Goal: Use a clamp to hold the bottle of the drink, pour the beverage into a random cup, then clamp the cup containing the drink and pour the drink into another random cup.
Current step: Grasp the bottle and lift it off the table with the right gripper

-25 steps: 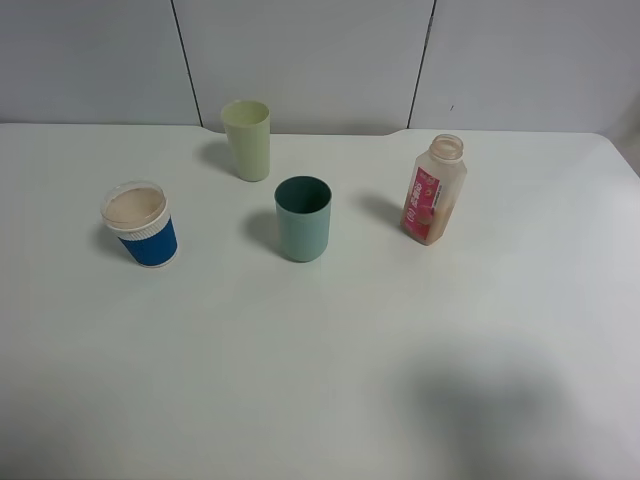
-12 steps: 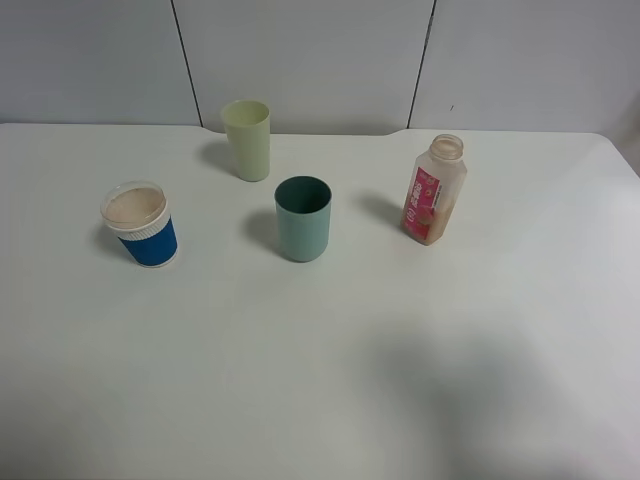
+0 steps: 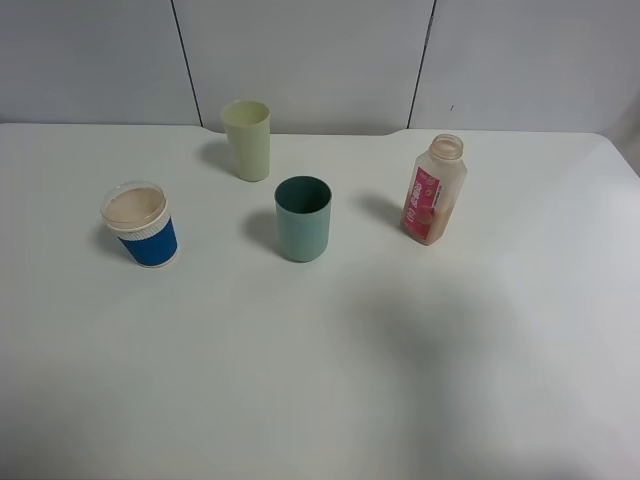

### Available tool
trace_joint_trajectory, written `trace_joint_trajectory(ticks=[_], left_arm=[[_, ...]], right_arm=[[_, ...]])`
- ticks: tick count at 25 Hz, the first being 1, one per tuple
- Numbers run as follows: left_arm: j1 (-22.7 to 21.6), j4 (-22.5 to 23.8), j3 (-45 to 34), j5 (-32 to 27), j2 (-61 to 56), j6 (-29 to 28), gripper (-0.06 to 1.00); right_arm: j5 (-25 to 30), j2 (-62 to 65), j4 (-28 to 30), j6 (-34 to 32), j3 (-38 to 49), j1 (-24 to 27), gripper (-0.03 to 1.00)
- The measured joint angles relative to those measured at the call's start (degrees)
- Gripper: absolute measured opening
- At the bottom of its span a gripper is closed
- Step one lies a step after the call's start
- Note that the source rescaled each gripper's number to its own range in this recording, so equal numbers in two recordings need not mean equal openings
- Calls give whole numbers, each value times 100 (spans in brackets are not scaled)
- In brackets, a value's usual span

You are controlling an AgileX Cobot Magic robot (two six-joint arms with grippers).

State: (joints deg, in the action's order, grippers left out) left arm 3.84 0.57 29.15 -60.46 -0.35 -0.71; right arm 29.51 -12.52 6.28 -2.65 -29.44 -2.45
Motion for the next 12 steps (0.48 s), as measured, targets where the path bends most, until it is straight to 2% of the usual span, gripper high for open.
trace_joint_trajectory(ticks=[6, 9, 12], left_arm=[[0, 0, 0, 0, 0, 0, 58], [0, 0, 0, 0, 0, 0, 58], [0, 0, 0, 0, 0, 0, 58]], right_arm=[[-301, -941, 40, 18, 0, 0, 100], [-804, -1673, 132, 265, 0, 0, 100], [-985, -2006, 146, 381, 0, 0, 100]])
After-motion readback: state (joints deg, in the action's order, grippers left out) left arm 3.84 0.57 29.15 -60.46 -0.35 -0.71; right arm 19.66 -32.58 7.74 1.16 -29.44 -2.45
